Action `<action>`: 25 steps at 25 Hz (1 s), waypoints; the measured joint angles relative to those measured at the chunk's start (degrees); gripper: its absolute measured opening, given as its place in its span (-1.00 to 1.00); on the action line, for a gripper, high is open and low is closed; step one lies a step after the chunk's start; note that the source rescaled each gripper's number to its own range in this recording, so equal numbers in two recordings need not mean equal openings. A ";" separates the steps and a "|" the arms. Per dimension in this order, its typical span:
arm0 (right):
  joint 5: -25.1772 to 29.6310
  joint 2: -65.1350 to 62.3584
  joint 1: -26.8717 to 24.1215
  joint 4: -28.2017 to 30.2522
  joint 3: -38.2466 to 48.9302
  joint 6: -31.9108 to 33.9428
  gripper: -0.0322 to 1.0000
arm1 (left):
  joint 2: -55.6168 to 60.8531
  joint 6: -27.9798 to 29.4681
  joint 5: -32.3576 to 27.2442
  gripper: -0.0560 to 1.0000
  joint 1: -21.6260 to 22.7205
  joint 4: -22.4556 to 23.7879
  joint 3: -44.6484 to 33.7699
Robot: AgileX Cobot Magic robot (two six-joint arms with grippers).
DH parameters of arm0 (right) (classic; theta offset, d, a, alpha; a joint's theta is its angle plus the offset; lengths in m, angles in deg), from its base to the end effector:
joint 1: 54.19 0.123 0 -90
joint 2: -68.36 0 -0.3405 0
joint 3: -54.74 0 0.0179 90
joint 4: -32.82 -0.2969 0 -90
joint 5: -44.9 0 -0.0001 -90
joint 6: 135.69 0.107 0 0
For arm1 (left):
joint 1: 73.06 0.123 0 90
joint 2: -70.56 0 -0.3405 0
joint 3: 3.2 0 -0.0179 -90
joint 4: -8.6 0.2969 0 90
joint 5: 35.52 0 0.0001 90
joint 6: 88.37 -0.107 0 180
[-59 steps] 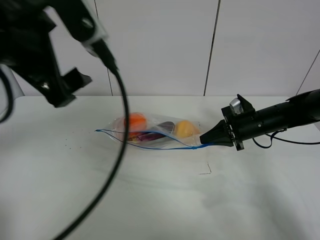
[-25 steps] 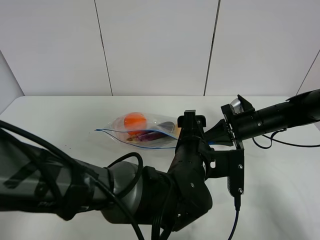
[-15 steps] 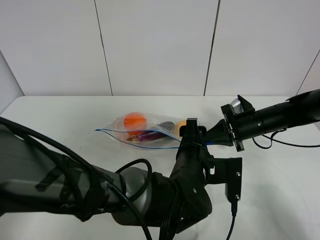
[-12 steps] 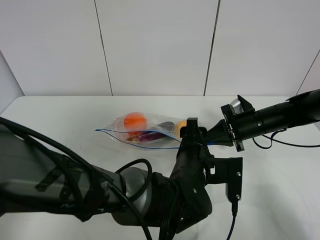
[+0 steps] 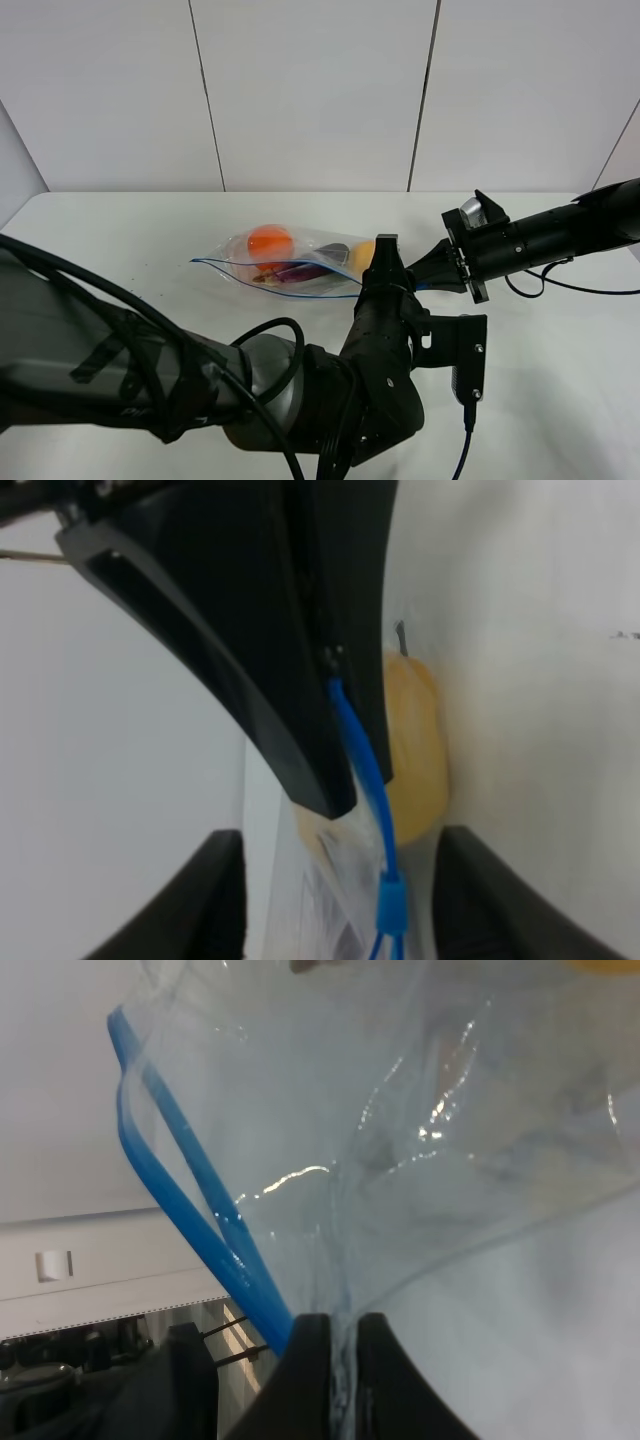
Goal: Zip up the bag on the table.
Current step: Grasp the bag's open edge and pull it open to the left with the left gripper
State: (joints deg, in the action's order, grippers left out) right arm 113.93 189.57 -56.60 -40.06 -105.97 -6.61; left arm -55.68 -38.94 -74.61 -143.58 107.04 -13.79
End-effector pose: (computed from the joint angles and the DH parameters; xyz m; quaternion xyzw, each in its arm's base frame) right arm 0.3844 0.0794 0.1483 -0.0033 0.8518 0.5229 0.0332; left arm 0.2236 -0.4316 0.1396 0.6802 0.5373 0.2291 0.4429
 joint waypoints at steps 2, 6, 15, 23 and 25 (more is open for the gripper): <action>0.00 0.00 0.00 0.00 0.00 0.00 -0.94 | 0.00 0.00 1.17 -0.11 0.13 0.00 0.00; 0.00 0.00 0.00 0.14 0.00 0.00 -0.94 | 0.00 0.00 1.78 -0.12 0.74 0.00 0.00; 0.00 0.00 0.00 0.42 0.00 0.00 -0.94 | 0.00 0.00 1.84 -0.13 1.52 0.05 0.00; 0.00 0.00 0.00 0.42 0.00 0.00 -0.94 | 0.00 0.00 2.81 -0.43 1.52 -0.15 0.00; 0.00 0.00 0.00 0.42 0.00 0.00 -0.94 | 0.00 -0.24 3.67 -0.55 1.52 -0.79 0.00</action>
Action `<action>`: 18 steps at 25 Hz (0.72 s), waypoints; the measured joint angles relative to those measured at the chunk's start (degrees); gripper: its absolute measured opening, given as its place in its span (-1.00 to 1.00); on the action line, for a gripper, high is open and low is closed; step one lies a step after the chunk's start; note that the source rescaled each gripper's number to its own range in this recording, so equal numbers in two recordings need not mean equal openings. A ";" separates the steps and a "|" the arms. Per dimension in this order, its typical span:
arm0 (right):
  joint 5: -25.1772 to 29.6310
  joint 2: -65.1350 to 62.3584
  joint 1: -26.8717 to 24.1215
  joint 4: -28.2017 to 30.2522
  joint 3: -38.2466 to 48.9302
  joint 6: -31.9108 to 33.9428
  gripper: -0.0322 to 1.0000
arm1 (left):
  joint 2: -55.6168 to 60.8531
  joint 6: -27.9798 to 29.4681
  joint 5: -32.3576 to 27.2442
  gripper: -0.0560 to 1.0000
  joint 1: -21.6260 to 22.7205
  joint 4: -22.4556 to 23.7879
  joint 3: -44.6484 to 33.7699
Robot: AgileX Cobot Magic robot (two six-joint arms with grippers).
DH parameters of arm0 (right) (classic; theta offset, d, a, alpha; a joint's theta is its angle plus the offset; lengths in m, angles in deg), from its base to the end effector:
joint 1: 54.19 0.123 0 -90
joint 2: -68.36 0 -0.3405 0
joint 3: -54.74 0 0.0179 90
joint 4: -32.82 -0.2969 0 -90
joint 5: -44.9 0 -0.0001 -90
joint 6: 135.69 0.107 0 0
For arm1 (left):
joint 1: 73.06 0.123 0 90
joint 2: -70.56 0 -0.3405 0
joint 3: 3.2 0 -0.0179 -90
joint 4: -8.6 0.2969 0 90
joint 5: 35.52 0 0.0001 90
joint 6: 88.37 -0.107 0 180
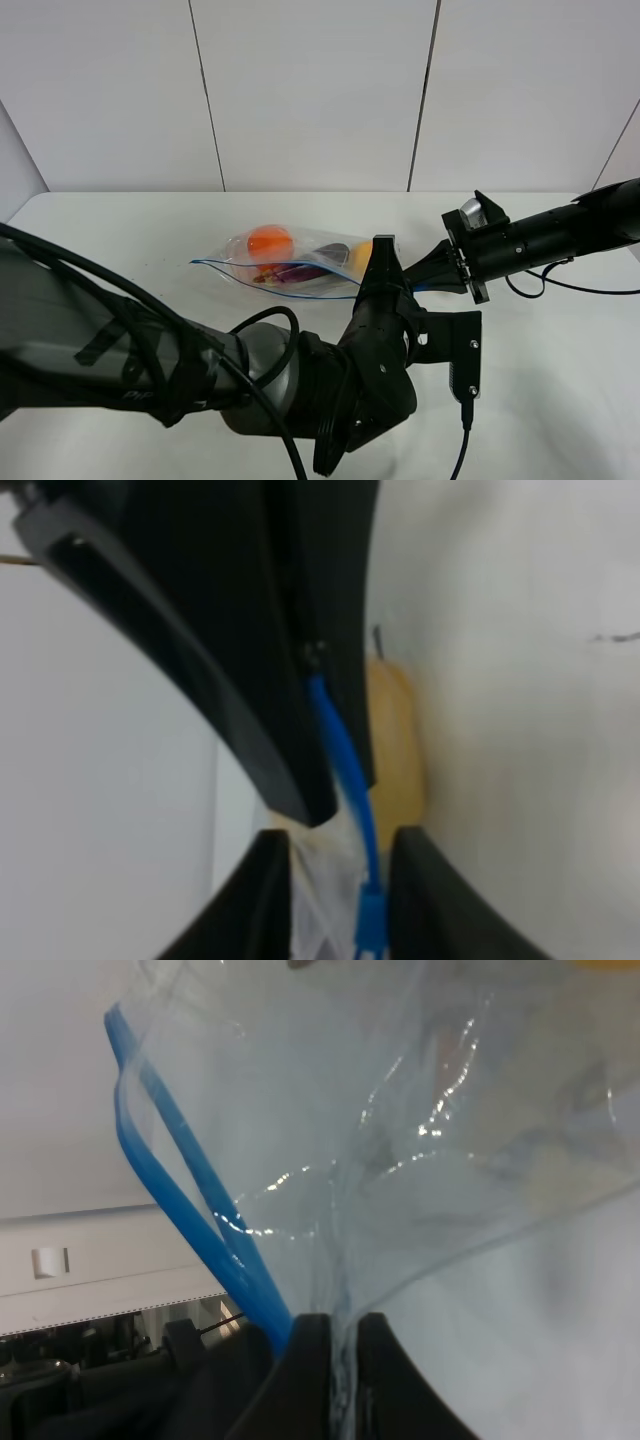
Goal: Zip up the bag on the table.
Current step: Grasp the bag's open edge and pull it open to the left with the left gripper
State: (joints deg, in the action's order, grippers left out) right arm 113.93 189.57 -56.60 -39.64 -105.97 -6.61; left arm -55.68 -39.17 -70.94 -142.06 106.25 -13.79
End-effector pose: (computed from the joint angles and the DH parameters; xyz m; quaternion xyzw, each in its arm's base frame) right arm 0.3838 0.0792 0.1479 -0.0057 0.8530 0.5210 0.0316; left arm 0.2306 -0.4290 0.1354 0.6868 0.5469 0.2066 0.4319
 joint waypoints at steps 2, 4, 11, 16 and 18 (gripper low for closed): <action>0.00 0.00 0.00 0.00 0.00 0.07 -0.94 | 0.00 -0.74 0.72 -0.66 0.00 -0.98 0.00; 0.00 0.00 0.00 0.00 0.00 0.07 -0.94 | 0.00 -1.64 0.72 -0.76 0.00 -1.69 0.00; 0.00 0.00 0.00 0.19 0.00 0.21 -0.94 | 0.00 -3.25 0.72 -0.87 0.00 -1.87 0.00; -0.07 0.00 0.00 0.25 0.00 0.21 -0.94 | 0.00 -3.29 1.12 -0.87 0.60 -2.51 0.00; -0.40 0.00 0.00 0.25 0.00 0.21 -0.94 | 0.00 -3.68 1.23 -0.87 1.06 -3.36 0.00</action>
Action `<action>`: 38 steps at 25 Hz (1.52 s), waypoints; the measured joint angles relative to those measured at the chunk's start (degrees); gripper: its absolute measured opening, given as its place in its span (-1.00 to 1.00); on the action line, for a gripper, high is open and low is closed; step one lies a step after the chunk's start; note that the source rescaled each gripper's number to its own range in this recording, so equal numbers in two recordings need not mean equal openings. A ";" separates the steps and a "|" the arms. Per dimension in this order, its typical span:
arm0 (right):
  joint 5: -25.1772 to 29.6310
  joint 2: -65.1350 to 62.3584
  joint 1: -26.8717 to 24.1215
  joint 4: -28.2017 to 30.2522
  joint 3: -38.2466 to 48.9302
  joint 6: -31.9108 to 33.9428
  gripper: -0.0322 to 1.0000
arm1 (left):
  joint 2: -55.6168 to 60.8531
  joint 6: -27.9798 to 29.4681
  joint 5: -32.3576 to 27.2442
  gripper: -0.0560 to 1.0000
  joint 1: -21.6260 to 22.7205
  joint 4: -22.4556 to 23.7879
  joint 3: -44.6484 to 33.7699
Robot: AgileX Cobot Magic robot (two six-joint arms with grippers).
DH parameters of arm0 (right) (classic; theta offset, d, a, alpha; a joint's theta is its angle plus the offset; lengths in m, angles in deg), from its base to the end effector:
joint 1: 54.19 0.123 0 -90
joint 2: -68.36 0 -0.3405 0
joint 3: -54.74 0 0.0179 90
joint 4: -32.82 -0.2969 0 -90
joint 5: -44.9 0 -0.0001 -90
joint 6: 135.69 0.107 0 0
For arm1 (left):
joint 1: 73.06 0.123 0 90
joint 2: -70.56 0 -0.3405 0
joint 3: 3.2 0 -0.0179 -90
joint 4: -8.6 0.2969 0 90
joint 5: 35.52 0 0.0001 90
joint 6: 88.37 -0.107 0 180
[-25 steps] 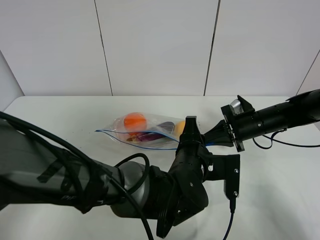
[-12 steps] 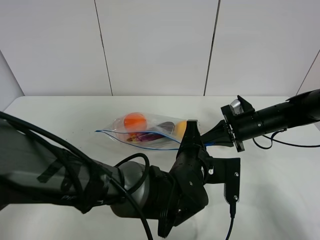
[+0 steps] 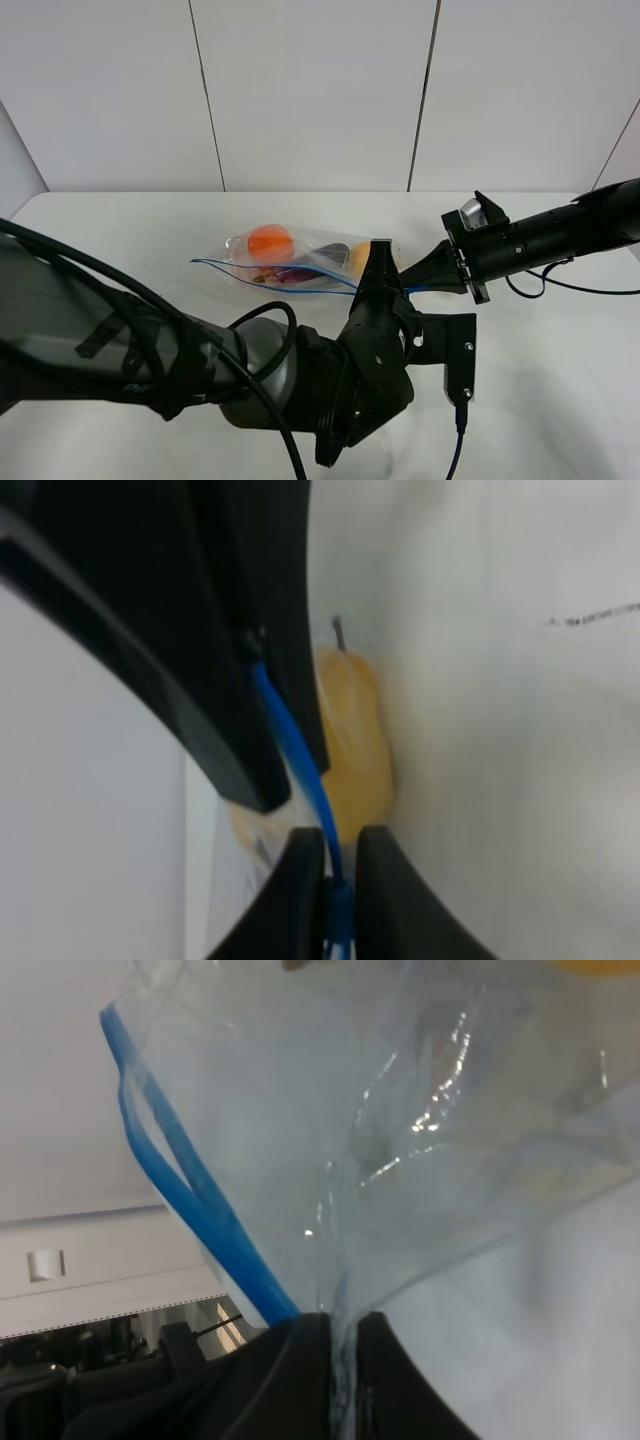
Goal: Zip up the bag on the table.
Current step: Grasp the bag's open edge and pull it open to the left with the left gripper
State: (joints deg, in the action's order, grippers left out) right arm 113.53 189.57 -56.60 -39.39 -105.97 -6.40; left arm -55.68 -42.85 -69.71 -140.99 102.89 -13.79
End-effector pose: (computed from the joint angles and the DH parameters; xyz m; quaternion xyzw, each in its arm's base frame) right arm 0.3840 0.0788 0.1471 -0.0044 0.8550 0.5176 0.0316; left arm 0.2365 -0.4235 0.1319 0.6931 0.5539 0.2069 0.4122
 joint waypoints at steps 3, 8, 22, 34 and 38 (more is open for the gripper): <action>-0.05 0.00 0.00 0.00 0.00 0.00 -0.94 | 0.00 -0.28 0.35 -0.87 0.19 -0.67 0.00; -0.05 0.00 0.00 0.00 0.00 0.00 -0.94 | 0.00 -0.45 0.49 -0.89 0.19 -0.90 0.00; 0.64 0.00 0.00 -0.25 0.00 0.00 -0.94 | 1.54 -4.16 -1.37 -0.89 0.25 -3.00 0.00; 0.50 0.00 0.16 0.58 0.00 0.00 -0.94 | 3.83 -5.46 -4.26 -0.89 0.62 -2.68 -7.35; 0.62 0.00 0.16 0.61 0.00 -0.05 -0.94 | 6.06 -4.65 -4.52 -0.89 2.22 -1.94 -10.53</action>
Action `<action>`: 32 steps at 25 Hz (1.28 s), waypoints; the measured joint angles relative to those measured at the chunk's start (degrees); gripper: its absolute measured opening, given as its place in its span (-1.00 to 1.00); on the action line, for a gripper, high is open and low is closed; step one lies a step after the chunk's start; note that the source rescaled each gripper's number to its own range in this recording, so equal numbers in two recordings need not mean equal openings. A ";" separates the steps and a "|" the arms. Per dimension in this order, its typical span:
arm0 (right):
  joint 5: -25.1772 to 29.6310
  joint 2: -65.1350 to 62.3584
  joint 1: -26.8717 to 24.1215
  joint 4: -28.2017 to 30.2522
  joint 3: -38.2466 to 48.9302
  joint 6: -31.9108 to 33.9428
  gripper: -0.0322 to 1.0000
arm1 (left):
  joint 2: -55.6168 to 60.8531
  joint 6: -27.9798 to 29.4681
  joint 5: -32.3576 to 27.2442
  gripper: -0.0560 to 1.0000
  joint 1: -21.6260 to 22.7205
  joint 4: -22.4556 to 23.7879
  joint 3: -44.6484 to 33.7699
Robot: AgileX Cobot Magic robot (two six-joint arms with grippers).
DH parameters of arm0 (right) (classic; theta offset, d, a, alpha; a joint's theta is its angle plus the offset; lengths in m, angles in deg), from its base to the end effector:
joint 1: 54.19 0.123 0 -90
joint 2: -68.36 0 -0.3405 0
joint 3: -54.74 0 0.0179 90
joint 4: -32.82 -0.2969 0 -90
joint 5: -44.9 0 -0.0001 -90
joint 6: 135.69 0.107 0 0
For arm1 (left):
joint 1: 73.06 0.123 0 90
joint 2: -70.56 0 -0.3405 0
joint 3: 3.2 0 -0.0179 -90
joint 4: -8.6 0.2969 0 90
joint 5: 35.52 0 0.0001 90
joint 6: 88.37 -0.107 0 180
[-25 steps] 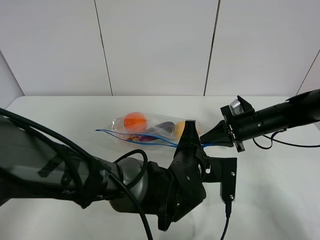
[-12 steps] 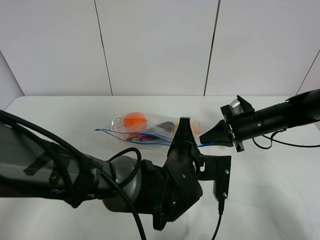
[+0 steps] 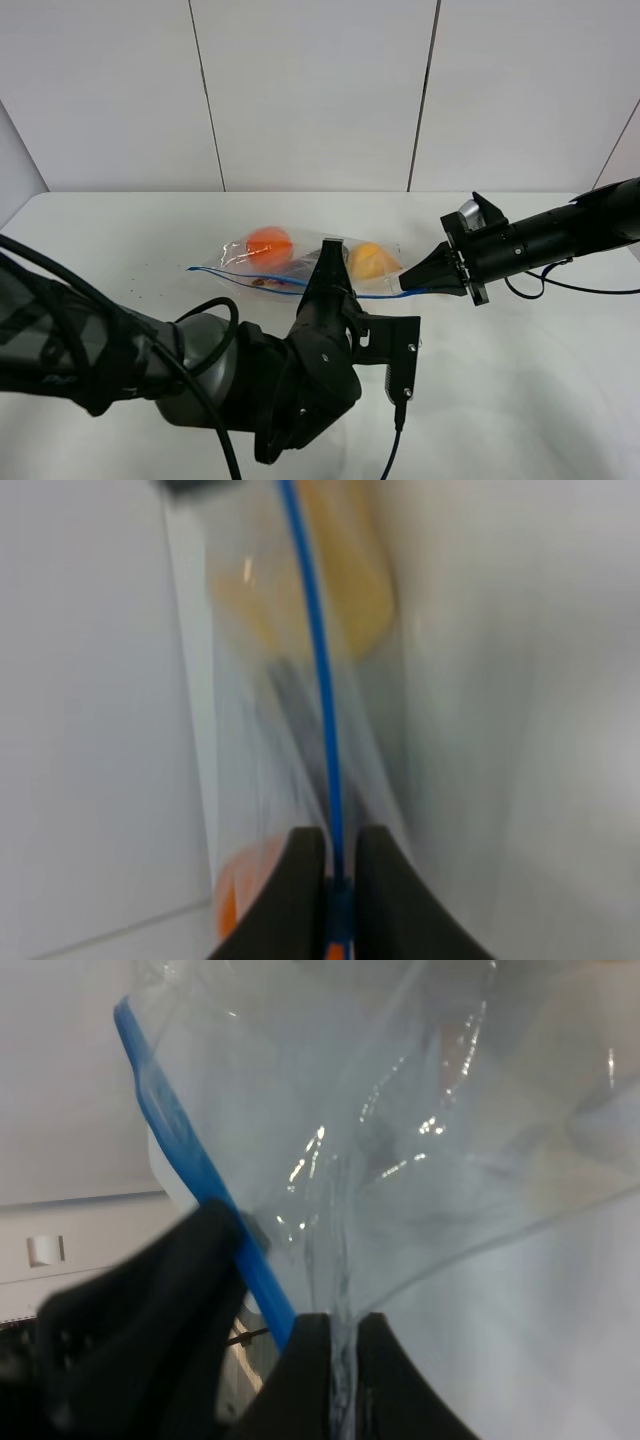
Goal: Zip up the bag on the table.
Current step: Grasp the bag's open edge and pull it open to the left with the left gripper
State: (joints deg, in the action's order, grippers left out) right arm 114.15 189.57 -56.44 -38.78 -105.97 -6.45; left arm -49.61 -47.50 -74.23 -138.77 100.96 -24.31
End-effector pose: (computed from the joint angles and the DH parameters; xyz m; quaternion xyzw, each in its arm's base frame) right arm 0.3822 0.0800 0.1472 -0.0114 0.8547 0.5184 0.0259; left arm 0.2359 -0.3600 0.1336 0.6987 0.5551 0.2697 0.3618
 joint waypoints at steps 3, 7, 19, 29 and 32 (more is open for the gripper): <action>0.00 0.00 0.00 0.04 0.00 0.00 -0.94 | 1.72 0.04 -0.89 -0.89 1.56 0.90 -3.46; 0.12 0.00 0.00 0.11 0.00 0.00 -0.94 | 4.66 0.56 -1.21 -0.89 3.98 1.25 -7.71; 0.24 0.00 0.00 0.00 0.00 -0.36 -0.94 | 8.91 1.12 -2.07 -0.89 12.74 3.69 -14.77; 0.24 0.00 0.00 0.17 0.00 -0.79 -0.94 | 8.91 2.86 -2.43 -0.89 18.44 5.07 -19.19; 0.30 0.00 0.00 0.12 0.00 -0.79 -0.94 | 8.91 3.29 -2.17 -0.89 18.77 5.75 -19.31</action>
State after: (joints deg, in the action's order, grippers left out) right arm 114.45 189.57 -56.44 -38.66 -105.97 -7.24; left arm -40.70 -44.21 -76.41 -120.00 106.71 -43.63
